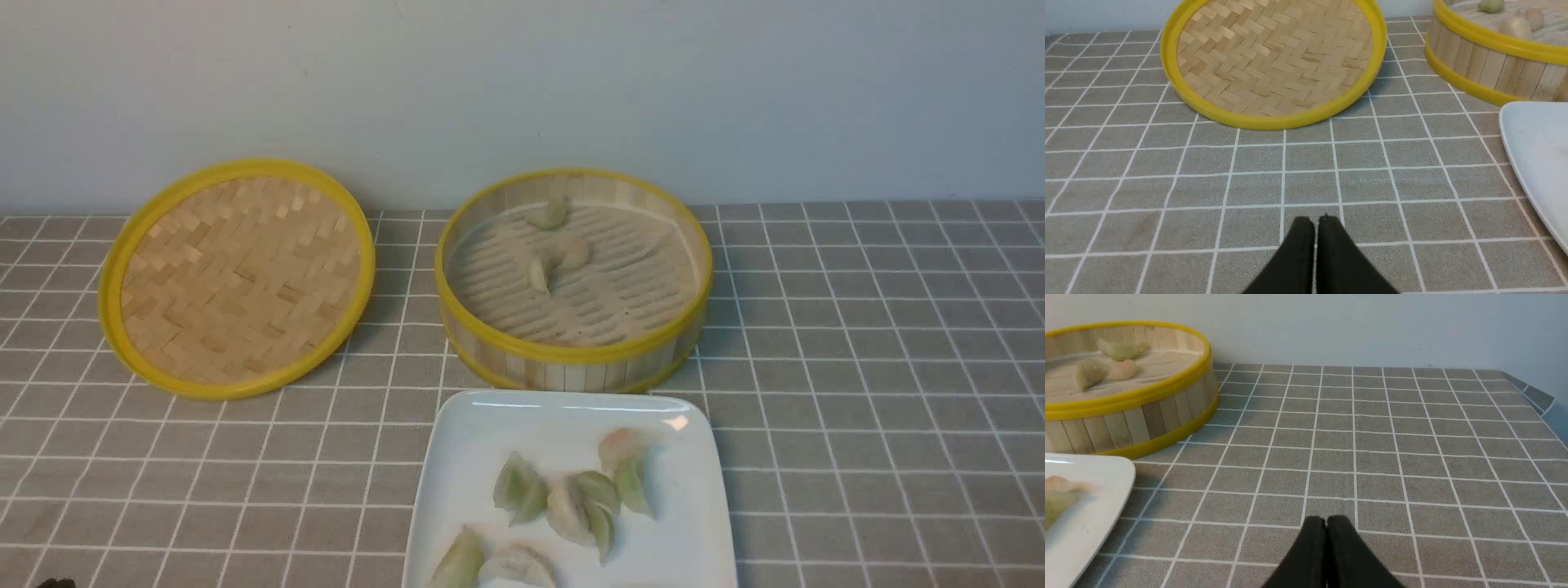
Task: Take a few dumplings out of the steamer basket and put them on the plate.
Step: Use the left arm to grab a dumpling from the steamer
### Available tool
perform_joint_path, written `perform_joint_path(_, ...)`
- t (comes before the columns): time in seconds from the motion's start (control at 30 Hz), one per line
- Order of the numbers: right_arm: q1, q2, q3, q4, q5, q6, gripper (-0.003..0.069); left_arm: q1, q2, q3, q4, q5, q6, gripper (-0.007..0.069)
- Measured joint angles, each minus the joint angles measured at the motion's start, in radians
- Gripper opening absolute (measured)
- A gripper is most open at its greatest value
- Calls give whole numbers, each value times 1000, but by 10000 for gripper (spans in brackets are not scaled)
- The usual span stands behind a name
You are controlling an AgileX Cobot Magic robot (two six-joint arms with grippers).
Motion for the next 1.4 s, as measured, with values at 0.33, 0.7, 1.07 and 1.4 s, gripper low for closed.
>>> perform_joint_path(0.33, 0, 0, 0, 0, 0, 0, -15, 0, 0, 0, 0, 0, 0, -5)
perform_joint_path(0.7, 0, 0, 0, 0, 0, 0, -15, 0, 0, 0, 0, 0, 0, -5)
perform_joint_path(1.07, 0, 0, 0, 0, 0, 0, -15, 0, 0, 0, 3, 0, 0, -5)
perform_joint_path(1.4, 0, 0, 0, 0, 0, 0, -15, 0, 0, 0, -62, -50, -30, -5)
